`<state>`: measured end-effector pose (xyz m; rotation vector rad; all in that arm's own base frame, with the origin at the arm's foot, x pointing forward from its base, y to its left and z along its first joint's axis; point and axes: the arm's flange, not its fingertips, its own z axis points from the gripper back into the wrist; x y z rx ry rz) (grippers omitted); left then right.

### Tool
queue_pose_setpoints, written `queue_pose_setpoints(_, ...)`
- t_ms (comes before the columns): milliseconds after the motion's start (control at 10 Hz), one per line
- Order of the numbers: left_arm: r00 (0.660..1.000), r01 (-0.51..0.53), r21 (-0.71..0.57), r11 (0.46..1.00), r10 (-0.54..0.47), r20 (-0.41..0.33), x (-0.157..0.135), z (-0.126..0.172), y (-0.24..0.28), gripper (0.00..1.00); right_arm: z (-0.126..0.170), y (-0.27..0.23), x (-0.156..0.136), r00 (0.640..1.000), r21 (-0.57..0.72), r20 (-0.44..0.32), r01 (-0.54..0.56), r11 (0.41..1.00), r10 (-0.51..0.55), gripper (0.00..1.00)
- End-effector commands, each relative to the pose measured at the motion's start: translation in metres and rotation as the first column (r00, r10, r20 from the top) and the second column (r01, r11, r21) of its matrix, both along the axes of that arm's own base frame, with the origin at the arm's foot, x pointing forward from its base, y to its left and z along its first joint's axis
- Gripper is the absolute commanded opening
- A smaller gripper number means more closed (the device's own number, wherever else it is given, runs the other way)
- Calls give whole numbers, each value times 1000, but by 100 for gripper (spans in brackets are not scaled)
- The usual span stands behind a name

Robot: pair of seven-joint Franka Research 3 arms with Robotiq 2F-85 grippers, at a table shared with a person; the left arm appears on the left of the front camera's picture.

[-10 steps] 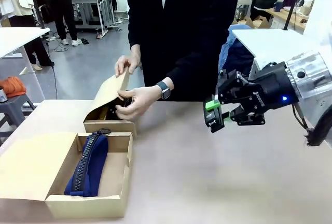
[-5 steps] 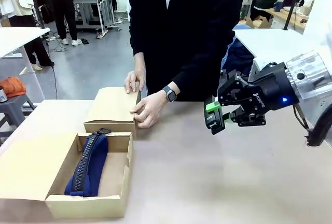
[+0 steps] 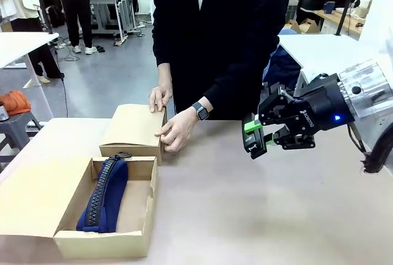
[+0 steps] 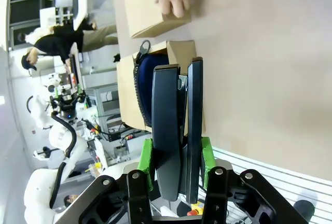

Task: Place items inside the box.
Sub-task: Pick up a Pencil pouch or Stapler and place it inside the Mailer Box closest to the robot.

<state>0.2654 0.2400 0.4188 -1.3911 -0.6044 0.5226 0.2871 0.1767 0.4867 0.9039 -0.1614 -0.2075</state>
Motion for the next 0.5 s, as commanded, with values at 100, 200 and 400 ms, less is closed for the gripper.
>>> queue_pose_setpoints(100,1000,-2,-4,1000,2,25,-1,0,-2,100,2,2,1,1000,30,-9,7,1000,-7,42)
queue_pose_setpoints(200,1000,-2,-4,1000,2,25,-1,0,-2,100,2,2,1,1000,30,-9,7,1000,-7,42)
queue_pose_setpoints(400,1000,-2,-4,1000,2,25,-1,0,-2,100,1,27,5,1000,-64,-13,-23,998,22,42)
